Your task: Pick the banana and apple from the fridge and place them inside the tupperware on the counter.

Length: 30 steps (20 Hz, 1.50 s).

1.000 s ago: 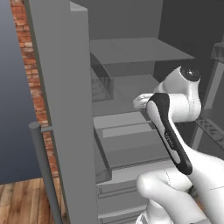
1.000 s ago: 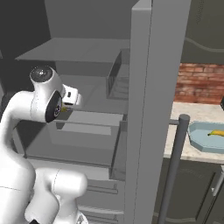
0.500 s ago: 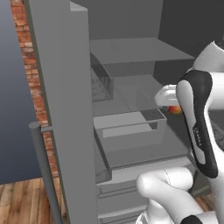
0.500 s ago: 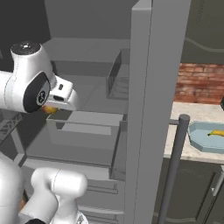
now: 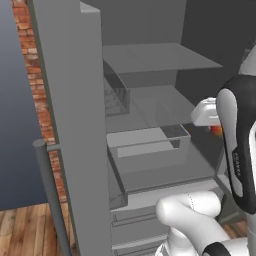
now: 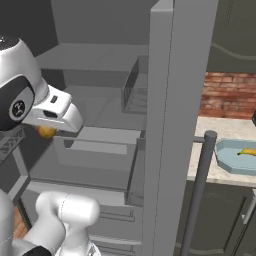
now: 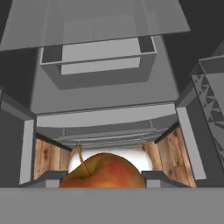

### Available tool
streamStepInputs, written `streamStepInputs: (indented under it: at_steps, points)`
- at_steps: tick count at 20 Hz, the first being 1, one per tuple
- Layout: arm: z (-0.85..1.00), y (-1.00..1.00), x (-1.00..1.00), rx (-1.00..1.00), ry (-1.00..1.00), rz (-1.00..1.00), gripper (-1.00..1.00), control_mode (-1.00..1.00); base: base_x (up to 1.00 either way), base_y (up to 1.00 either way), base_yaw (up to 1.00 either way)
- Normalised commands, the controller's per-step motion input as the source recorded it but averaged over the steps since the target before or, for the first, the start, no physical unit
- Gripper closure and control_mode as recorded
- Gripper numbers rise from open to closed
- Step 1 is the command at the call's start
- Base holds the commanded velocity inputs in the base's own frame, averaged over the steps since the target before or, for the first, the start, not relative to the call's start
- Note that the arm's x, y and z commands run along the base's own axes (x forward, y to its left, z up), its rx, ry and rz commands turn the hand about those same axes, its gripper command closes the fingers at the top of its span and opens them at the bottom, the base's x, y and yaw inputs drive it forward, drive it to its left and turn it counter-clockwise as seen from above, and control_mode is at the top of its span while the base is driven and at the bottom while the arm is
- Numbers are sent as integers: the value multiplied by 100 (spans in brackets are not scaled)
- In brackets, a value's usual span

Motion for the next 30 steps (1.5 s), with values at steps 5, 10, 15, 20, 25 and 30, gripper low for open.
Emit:
streamStepInputs:
  at_steps: [5, 10, 15, 20, 25, 30]
  points:
    - [-27, 0, -1, -7, 20, 0, 100, -100, 0, 0, 0]
    - [0, 0, 0, 0, 0, 0, 100, 100, 0, 4, -2]
    - [0, 0, 0, 0, 0, 0, 100, 100, 24, 15, -9]
    - [0, 0, 0, 0, 0, 0, 100, 100, 44, 23, -16]
    - [0, 0, 0, 0, 0, 0, 100, 100, 52, 28, -29]
    - [0, 0, 0, 0, 0, 0, 100, 100, 8, 13, -38]
